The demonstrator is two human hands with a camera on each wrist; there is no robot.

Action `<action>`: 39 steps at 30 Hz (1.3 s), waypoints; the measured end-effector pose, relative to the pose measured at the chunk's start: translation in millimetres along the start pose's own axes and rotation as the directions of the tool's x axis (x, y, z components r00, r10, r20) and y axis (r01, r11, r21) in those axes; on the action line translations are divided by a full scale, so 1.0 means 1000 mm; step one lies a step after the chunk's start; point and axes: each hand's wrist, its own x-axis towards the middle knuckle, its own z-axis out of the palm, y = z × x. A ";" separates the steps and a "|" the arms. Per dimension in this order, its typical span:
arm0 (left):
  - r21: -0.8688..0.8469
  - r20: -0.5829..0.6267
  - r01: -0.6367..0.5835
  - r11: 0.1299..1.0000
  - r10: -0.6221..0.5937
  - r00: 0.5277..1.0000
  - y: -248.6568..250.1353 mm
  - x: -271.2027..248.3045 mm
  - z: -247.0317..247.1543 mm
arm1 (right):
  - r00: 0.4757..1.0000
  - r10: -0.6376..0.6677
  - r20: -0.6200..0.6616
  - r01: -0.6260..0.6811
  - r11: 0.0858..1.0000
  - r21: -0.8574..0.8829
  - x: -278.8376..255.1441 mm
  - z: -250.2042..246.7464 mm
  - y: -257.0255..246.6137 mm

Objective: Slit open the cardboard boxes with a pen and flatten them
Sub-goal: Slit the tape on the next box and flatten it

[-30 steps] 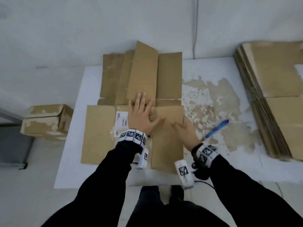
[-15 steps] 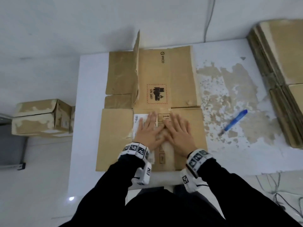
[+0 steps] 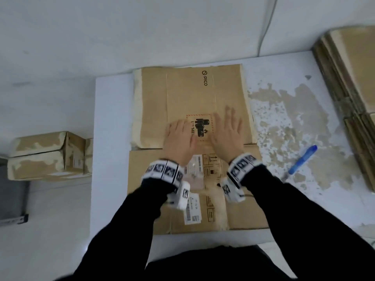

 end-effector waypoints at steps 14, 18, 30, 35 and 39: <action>0.094 0.284 -0.045 0.995 0.017 0.959 -0.041 0.095 0.039 | 0.959 -0.049 0.278 0.057 0.998 -0.020 0.075 0.030 -0.001; 0.086 0.281 0.012 0.996 -0.036 0.959 -0.057 0.077 0.026 | 0.954 -0.054 0.295 0.056 0.998 0.002 0.070 0.016 0.011; -0.587 0.094 0.732 0.344 -0.870 0.485 -0.073 -0.045 0.009 | 0.822 0.565 -0.065 -0.459 0.727 0.510 -0.057 0.018 0.070; -0.523 0.165 0.709 0.473 -0.760 0.629 -0.087 -0.080 0.012 | 0.866 0.494 0.078 -0.464 0.735 0.495 -0.063 -0.002 0.094; -0.634 0.036 0.586 0.504 -0.738 0.674 -0.062 -0.104 0.023 | 0.897 0.437 -0.064 -0.340 0.776 0.531 -0.071 -0.012 0.104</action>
